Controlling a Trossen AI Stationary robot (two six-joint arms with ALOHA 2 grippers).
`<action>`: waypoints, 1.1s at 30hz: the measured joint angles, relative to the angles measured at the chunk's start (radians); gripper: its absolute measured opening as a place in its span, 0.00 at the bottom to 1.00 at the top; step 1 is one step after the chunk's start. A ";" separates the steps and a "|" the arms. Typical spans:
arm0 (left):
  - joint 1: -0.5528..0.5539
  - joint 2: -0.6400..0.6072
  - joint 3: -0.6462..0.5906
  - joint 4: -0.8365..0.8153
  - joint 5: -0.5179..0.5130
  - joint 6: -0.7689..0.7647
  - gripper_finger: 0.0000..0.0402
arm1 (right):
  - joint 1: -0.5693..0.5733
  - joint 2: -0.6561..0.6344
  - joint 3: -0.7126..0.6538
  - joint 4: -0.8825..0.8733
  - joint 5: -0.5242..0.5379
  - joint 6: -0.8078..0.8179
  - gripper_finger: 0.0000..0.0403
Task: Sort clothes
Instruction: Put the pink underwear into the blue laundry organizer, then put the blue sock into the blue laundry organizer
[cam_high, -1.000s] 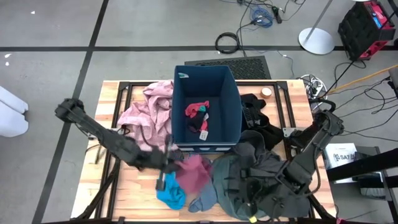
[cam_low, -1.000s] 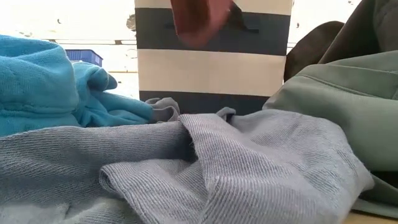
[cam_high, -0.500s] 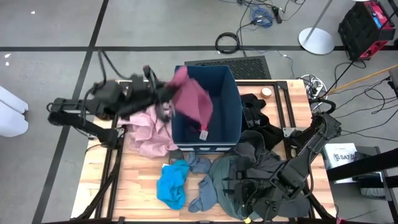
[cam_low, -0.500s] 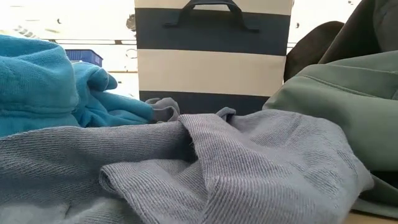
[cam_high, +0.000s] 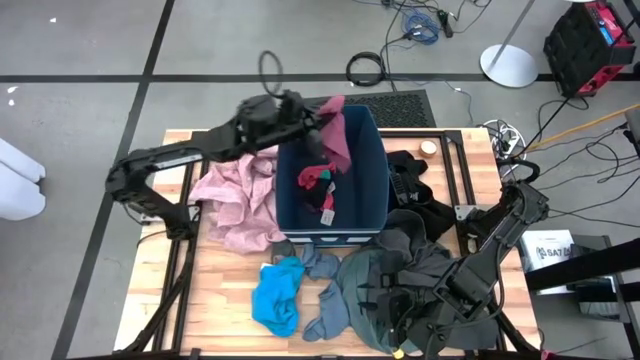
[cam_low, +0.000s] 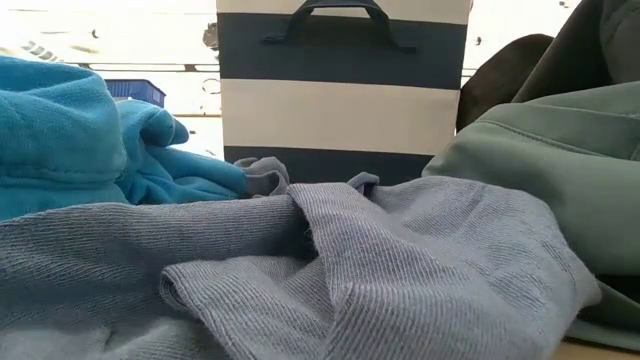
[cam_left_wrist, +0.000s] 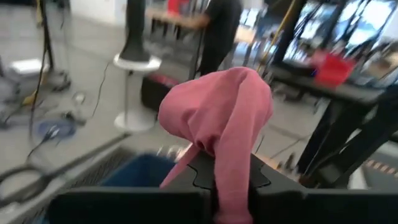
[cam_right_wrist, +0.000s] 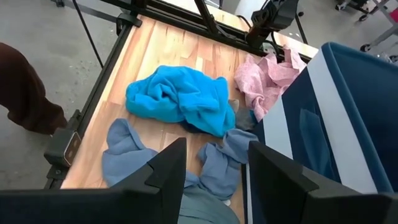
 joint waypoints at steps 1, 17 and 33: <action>0.007 0.014 0.000 -0.013 0.000 0.000 0.07 | 0.002 0.000 0.000 -0.007 0.000 0.010 0.40; 0.017 0.040 0.000 -0.192 0.000 0.027 0.29 | 0.012 0.000 0.000 -0.109 0.000 0.057 0.40; -0.004 -0.045 0.120 -0.497 0.042 0.026 0.54 | 0.009 0.000 -0.001 -0.094 0.000 0.071 0.40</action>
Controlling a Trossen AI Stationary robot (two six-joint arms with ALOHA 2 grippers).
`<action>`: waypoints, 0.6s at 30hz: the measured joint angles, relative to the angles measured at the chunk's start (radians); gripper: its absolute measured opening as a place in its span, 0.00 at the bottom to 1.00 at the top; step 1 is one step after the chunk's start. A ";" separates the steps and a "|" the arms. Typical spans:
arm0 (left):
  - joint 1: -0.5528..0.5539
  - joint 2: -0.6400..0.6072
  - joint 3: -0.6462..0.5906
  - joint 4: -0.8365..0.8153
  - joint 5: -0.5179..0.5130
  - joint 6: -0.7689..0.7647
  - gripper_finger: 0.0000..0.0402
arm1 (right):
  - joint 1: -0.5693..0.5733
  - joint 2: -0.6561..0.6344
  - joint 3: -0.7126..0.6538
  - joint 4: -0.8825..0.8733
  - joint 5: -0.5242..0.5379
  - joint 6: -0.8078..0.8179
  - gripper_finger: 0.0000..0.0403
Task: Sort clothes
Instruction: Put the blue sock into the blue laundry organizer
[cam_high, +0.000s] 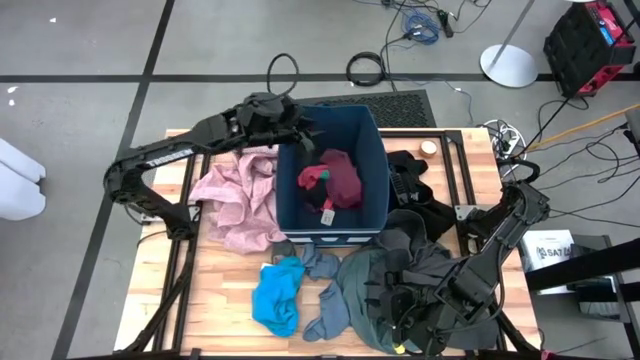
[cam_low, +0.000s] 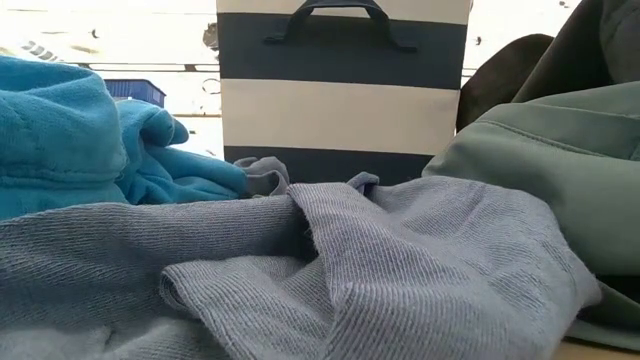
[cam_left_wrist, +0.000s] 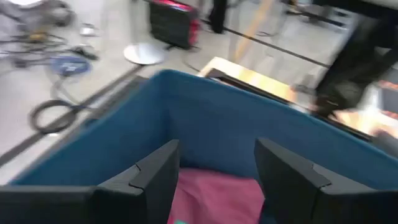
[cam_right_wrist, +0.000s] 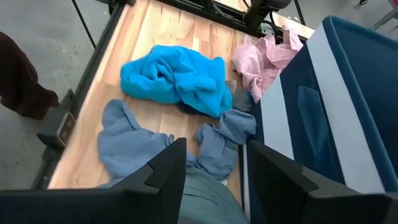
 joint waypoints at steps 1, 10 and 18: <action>-0.016 -0.020 0.000 -0.023 0.028 0.000 0.54 | -0.002 0.000 0.000 0.013 0.000 0.000 0.40; -0.416 -0.178 -0.092 -0.107 -0.180 0.001 0.54 | -0.057 0.001 -0.117 0.249 -0.082 -0.076 0.40; -0.777 -0.178 -0.293 0.010 -0.542 -0.134 0.54 | -0.147 0.002 -0.295 0.604 -0.282 -0.172 0.40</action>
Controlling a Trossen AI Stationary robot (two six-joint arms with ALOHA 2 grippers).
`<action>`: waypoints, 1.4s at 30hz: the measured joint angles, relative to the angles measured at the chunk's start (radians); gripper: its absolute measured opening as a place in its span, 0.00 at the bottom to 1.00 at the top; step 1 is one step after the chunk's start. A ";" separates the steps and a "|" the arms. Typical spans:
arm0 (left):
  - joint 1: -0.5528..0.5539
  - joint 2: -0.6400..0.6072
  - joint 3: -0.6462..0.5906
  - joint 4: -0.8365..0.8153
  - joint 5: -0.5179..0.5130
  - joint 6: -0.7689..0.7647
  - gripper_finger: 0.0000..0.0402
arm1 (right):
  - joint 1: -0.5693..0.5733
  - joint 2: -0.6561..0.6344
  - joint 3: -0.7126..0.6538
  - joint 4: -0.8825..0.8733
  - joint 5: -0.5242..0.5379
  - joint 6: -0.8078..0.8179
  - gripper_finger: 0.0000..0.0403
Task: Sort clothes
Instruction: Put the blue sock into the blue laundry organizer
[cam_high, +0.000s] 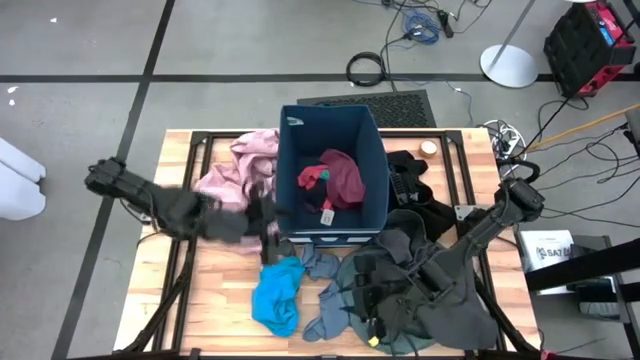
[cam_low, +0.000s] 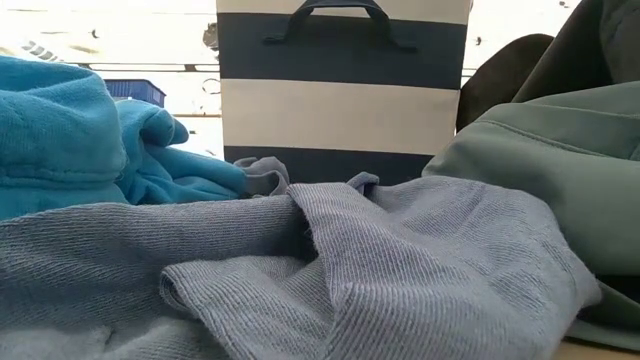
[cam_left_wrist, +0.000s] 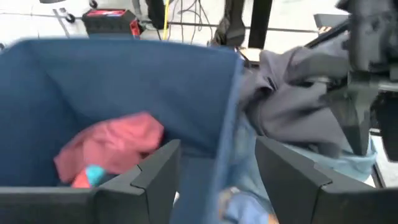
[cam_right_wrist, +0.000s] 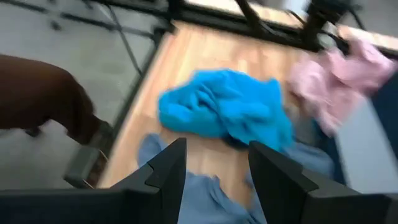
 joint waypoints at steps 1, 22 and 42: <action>-0.040 0.005 -0.044 0.030 -0.048 -0.034 0.54 | -0.010 0.002 -0.022 0.053 -0.027 -0.014 0.40; -0.349 0.225 -0.415 0.363 -0.451 -0.390 0.54 | -0.131 0.257 -0.168 0.278 -0.233 -0.217 0.40; -0.348 0.229 -0.414 0.359 -0.451 -0.381 0.54 | -0.184 0.298 -0.117 0.060 -0.140 -0.142 0.06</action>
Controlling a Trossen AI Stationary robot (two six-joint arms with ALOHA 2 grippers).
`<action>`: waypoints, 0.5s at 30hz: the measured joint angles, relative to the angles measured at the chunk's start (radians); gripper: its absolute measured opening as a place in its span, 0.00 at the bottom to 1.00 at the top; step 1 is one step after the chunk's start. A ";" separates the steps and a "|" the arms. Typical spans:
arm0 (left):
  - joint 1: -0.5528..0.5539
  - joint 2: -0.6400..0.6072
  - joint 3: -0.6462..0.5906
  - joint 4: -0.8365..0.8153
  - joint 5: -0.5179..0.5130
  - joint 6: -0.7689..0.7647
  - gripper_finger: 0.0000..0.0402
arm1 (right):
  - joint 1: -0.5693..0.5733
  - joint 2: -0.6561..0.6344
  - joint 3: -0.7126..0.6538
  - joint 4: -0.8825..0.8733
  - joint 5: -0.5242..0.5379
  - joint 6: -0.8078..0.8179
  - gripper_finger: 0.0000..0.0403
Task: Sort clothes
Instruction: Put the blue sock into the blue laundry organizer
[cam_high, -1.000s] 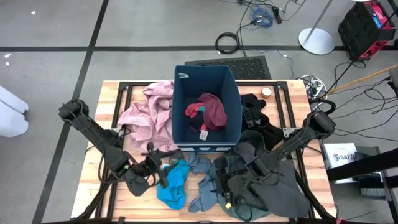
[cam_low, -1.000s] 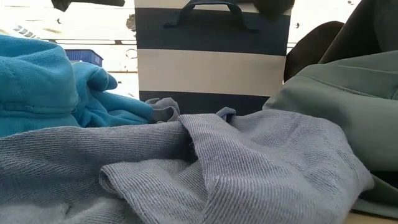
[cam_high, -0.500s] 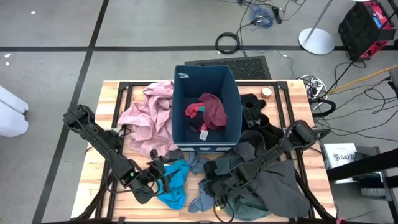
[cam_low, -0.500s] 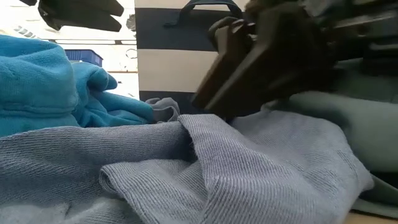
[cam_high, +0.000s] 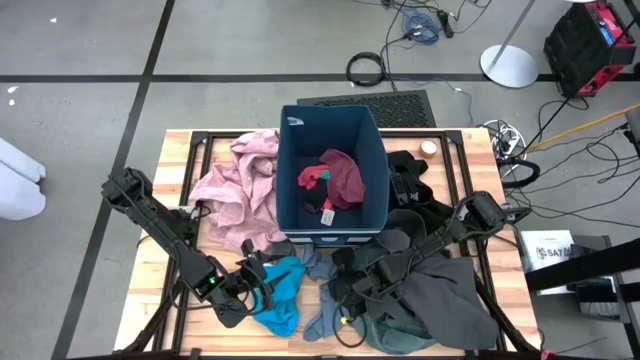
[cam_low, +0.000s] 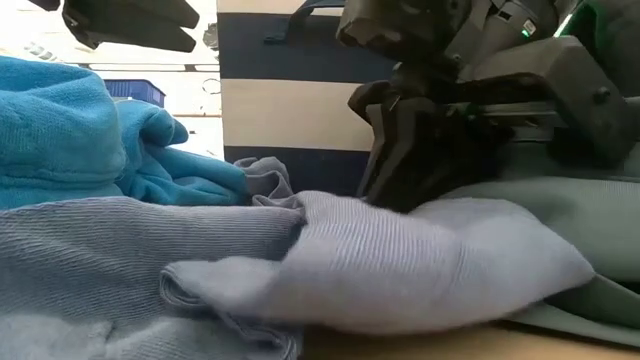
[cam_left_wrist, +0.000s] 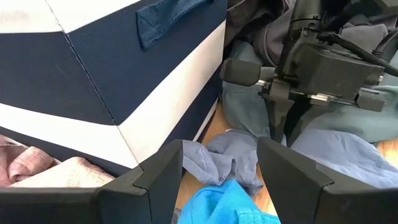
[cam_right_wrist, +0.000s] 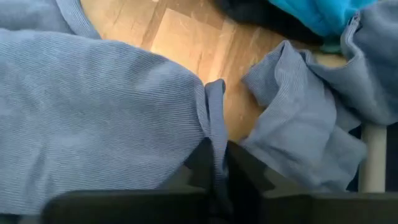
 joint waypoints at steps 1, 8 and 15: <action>0.000 0.000 0.000 0.000 0.000 0.000 0.54 | 0.000 -0.001 0.000 0.001 0.000 -0.006 0.03; -0.008 0.000 0.000 0.035 0.003 0.039 0.54 | 0.017 -0.019 0.046 -0.015 0.007 -0.018 0.01; -0.023 0.000 0.000 0.204 0.013 0.232 0.54 | 0.050 -0.095 0.105 -0.011 0.052 -0.084 0.00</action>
